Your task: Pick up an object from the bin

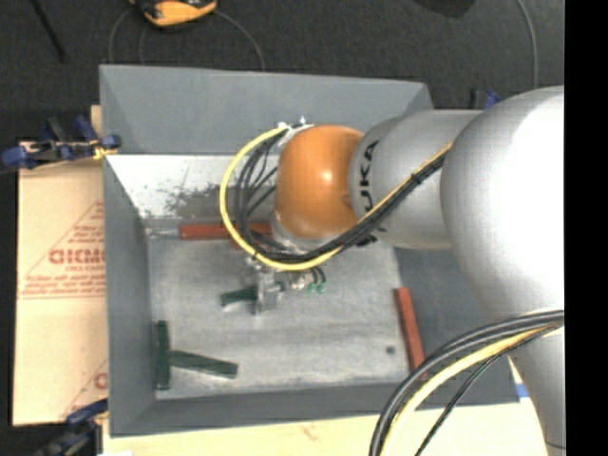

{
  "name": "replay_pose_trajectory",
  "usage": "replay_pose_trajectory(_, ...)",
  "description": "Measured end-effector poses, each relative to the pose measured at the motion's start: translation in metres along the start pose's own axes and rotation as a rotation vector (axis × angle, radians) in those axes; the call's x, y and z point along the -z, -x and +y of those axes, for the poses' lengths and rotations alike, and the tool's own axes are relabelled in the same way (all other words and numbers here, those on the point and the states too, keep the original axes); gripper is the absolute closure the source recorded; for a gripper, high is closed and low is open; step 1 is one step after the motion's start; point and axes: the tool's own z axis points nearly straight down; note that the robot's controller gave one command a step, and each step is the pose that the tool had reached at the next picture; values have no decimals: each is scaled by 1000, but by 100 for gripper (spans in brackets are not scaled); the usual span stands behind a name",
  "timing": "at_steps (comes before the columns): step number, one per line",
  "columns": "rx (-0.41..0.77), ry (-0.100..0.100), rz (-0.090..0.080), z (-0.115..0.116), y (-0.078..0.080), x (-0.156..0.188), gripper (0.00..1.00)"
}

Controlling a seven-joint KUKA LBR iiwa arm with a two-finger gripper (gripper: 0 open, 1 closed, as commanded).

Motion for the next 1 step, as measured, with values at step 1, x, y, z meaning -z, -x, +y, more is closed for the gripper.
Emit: replay_pose_trajectory(1,-1,0,7,0,-1,9,100)
